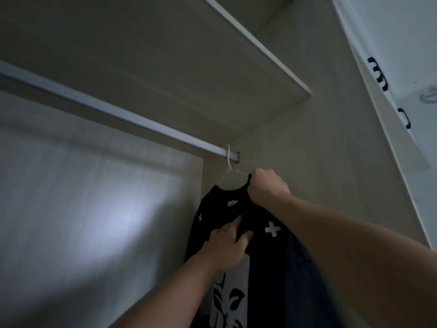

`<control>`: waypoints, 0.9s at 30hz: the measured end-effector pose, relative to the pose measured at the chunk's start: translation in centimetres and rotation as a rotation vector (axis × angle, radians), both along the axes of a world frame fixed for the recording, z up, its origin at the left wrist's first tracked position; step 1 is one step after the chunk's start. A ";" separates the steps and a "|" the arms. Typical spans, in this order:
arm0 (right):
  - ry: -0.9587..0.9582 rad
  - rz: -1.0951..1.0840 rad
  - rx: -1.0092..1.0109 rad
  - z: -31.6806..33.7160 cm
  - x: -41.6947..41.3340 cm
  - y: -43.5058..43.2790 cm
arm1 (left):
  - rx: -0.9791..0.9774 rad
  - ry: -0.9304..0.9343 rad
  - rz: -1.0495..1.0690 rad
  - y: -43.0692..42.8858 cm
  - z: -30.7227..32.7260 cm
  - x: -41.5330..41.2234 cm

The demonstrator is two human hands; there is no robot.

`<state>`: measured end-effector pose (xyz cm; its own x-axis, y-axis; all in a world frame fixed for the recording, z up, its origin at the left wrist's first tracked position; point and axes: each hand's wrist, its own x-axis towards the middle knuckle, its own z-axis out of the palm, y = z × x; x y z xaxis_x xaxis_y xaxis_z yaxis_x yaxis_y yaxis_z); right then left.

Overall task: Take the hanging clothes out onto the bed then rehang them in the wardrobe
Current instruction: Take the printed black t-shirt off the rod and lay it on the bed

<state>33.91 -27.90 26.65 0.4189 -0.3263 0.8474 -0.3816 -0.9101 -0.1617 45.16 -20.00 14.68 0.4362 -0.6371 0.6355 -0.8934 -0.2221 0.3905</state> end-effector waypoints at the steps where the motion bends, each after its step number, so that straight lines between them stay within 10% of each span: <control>1: -0.025 0.000 -0.017 0.3 -0.2 0.0 | -0.021 -0.017 0.005 0.1 0.1 0.2; 14: -0.180 -0.130 -0.463 -0.7 -9.9 -3.0 | -0.620 -0.314 0.333 0.0 2.4 -2.5; 27: -0.368 -0.449 -0.642 1.7 -35.3 -9.3 | -0.865 -0.454 0.127 -7.5 6.8 -22.8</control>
<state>-1.38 -37.20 28.38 0.0276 0.1930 0.9808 -0.7513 -0.6432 0.1477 22.40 -27.52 21.49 0.0683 0.1614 0.9845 -0.9880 -0.1264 0.0892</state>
